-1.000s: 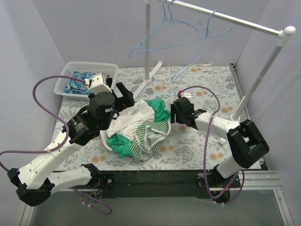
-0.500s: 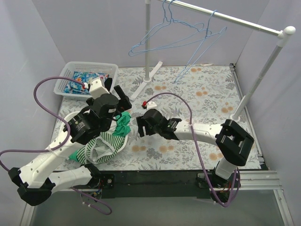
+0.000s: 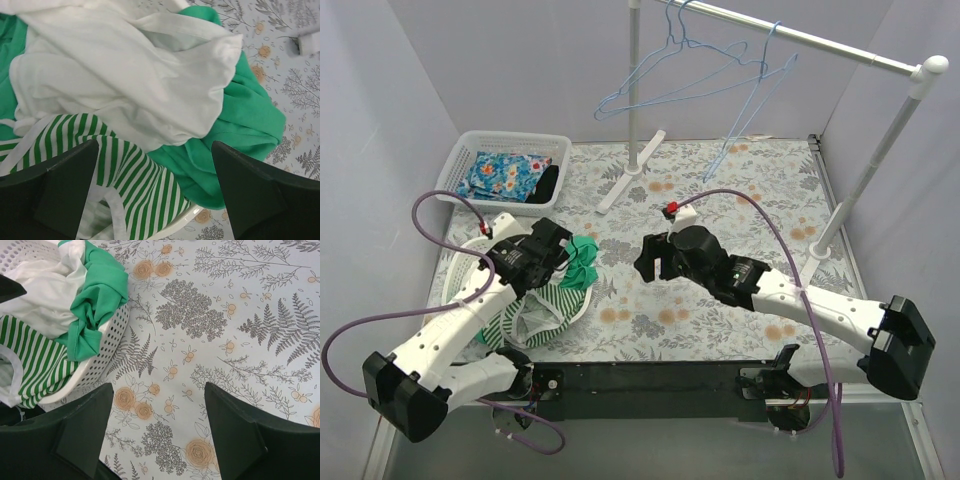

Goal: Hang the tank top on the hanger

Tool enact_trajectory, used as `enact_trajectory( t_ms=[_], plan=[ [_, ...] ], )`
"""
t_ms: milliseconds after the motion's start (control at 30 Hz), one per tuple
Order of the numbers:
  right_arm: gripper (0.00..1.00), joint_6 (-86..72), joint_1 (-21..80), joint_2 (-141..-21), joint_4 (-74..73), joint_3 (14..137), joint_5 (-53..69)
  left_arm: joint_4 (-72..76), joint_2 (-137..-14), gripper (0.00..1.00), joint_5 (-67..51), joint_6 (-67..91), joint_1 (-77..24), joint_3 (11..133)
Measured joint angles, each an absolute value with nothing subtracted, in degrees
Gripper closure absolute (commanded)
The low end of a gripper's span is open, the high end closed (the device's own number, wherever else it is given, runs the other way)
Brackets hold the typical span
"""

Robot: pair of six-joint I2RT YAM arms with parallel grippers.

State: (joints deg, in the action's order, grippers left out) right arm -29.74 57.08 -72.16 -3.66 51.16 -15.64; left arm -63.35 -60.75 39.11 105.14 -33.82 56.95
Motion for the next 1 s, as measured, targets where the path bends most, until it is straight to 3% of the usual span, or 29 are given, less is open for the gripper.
enact_trajectory(
  t_ms=[167, 300, 400, 533, 567, 767, 1000],
  plan=[
    [0.19, -29.34, 57.08, -67.79, -4.82, 47.16, -14.35, -68.77, -58.67, 0.11, 39.42, 110.67, -32.75, 56.71],
    [0.19, -28.75, 57.08, -65.63, -6.55, 45.41, -13.76, -71.66, -58.78, 0.25, 39.05, 112.46, -32.67, 56.10],
    [0.19, -28.42, 57.08, -63.70, -7.22, 44.75, -13.50, -72.53, -58.83, 0.41, 37.95, 113.19, -32.69, 53.89],
    [0.19, -28.29, 57.08, -61.41, -7.49, 43.99, -13.17, -72.31, -58.94, 0.85, 35.99, 113.84, -32.69, 51.03],
    [0.19, -28.27, 57.08, -61.19, -7.55, 43.97, -13.04, -72.23, -59.05, 1.00, 35.53, 113.89, -32.67, 50.57],
    [0.20, -27.46, 57.08, -59.92, -9.67, 44.05, -12.62, -73.76, -59.68, 1.00, 36.97, 113.67, -32.67, 55.53],
    [0.20, -24.97, 57.08, -57.84, -14.09, 49.10, -12.75, -71.53, -59.16, 1.00, 46.33, 102.02, -32.67, 80.42]
  ],
)
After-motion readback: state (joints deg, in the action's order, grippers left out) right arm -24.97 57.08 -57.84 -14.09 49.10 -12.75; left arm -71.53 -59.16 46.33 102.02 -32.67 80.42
